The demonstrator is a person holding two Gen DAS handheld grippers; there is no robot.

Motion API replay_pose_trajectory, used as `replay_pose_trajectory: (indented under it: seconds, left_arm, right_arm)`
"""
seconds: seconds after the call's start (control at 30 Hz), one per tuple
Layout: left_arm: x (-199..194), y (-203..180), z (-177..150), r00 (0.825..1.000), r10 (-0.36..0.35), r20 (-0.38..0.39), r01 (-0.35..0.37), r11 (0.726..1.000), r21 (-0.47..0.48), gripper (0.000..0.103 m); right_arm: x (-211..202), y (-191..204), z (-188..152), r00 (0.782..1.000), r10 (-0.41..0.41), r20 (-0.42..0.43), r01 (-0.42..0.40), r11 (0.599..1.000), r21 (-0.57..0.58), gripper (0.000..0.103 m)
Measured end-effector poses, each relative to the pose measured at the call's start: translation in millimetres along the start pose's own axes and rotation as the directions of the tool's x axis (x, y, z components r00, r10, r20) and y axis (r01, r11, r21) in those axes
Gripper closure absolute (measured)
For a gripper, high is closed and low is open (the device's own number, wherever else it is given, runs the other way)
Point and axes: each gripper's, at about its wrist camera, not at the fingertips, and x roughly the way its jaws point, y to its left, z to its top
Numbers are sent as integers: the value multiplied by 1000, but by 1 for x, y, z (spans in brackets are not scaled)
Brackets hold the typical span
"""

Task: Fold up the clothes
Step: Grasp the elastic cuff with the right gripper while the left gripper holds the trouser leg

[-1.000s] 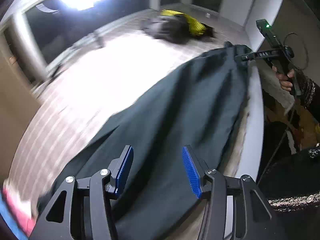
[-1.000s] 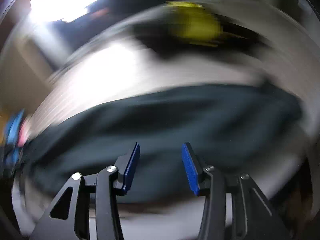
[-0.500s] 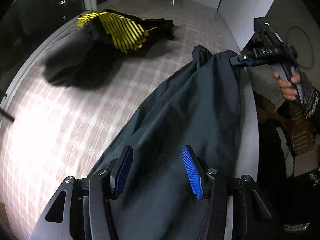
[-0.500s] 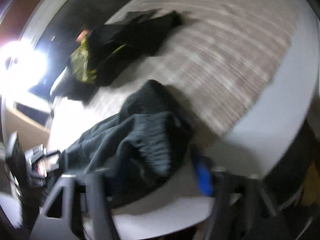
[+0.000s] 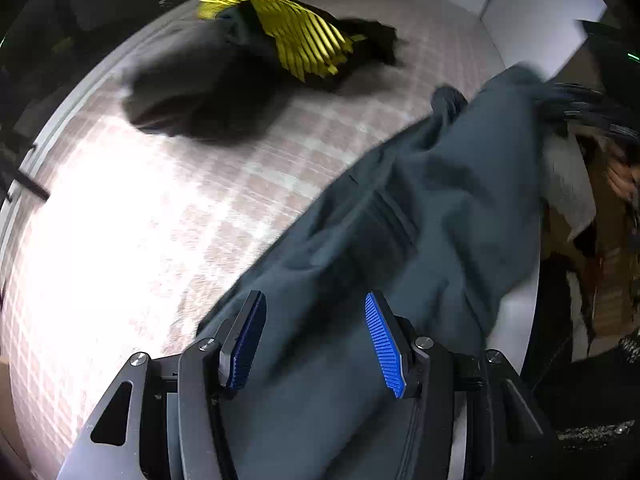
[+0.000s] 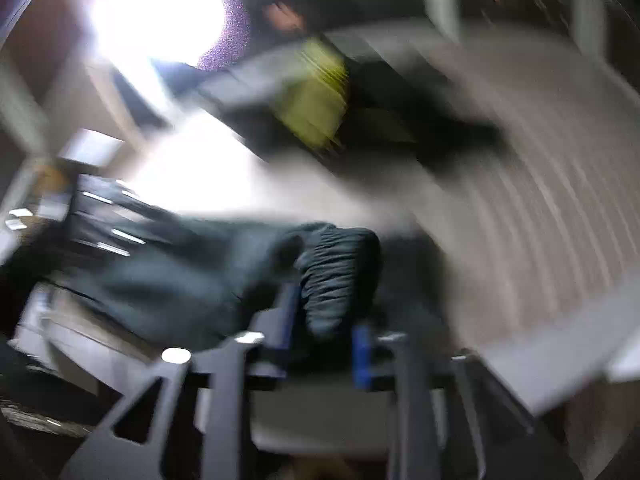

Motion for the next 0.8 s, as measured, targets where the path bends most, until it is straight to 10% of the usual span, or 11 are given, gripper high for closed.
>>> replay_pose_trajectory:
  seconds: [0.07,0.23,0.63,0.77,0.8]
  left_arm:
    - [6,-6,9,1000,-10,-6,10,999,31,53]
    - [19,-15,54,999,-21,28,18,995,99,53]
    - [87,-31,110,999,-35,-33,41,970,240,52]
    - [83,-37,106,995,-92,-35,98,963,250,102]
    - [82,-39,104,995,-94,-29,98,962,256,103]
  right_arm:
    - [16,-37,-8,996,-23,-90,31,995,93,68]
    - [20,-97,-10,996,87,19,-89,942,325,68]
    - [80,-74,59,985,94,-142,-85,994,72,61]
    - [74,-51,51,987,52,-150,-60,997,-55,65]
    - [71,-44,47,990,33,-140,-46,995,-91,82]
